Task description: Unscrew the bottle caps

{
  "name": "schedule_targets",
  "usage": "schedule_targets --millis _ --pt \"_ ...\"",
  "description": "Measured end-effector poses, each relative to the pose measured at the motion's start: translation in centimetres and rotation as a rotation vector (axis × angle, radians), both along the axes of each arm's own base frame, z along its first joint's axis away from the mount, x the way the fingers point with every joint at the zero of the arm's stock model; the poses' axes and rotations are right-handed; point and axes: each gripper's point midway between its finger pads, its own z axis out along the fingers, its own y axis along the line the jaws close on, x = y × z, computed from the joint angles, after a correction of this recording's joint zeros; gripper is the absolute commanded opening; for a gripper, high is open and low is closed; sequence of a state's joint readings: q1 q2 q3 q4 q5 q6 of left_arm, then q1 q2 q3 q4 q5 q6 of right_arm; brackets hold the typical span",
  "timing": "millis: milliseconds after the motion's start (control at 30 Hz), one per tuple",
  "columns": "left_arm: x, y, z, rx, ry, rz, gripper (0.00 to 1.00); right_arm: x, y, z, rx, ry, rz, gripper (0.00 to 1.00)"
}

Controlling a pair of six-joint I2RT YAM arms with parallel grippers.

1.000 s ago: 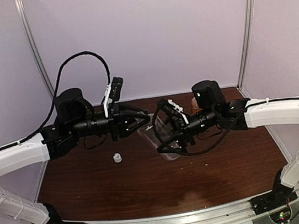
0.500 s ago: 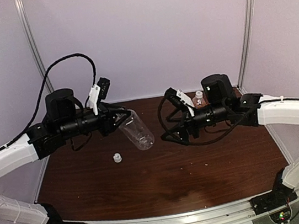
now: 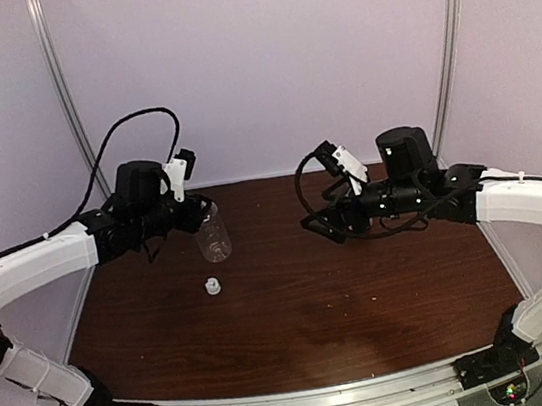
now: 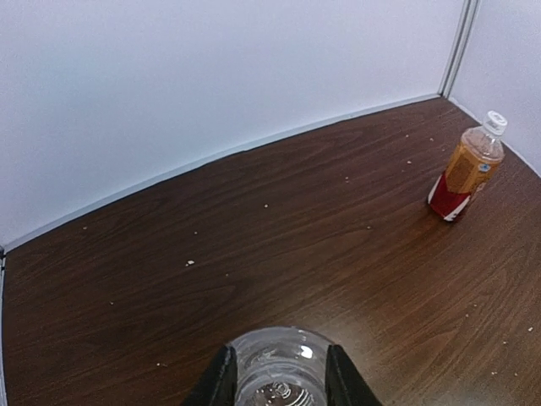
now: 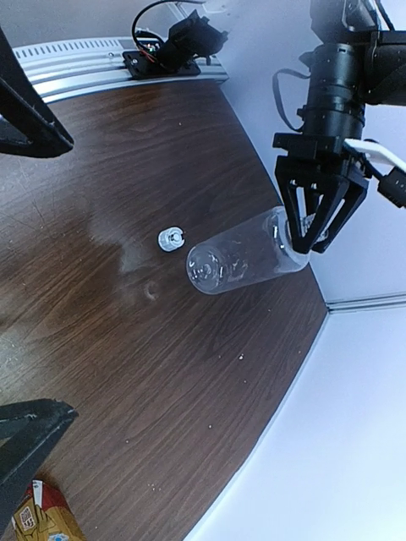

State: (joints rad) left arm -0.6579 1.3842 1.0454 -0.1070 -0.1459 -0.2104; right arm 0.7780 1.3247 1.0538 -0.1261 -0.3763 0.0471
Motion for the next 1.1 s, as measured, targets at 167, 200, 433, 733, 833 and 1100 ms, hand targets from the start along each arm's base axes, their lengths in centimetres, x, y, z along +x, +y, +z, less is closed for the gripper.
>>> schedule_targets --millis 167,200,433,733,833,1100 --pt "2.5 0.5 -2.8 0.054 0.040 0.050 0.00 0.0 -0.6 -0.3 -0.001 0.006 -0.024 1.00" --pt "2.9 0.5 -3.4 0.065 0.048 0.056 0.00 0.0 -0.8 -0.5 -0.003 0.008 -0.028 1.00" --pt "4.5 -0.2 -6.8 0.112 0.086 0.068 0.00 0.1 -1.6 -1.0 -0.011 0.012 -0.056 1.00" --pt "5.5 0.0 -6.5 0.092 0.046 0.096 0.09 0.3 -2.3 -0.8 -0.001 0.015 -0.079 1.00" --pt "5.5 0.2 -6.7 0.094 0.045 0.102 0.15 0.4 -2.4 -0.9 -0.001 0.017 -0.082 1.00" --pt "5.5 0.5 -7.6 0.106 0.054 0.113 0.26 0.6 -2.5 -0.9 0.001 0.019 -0.090 1.00"
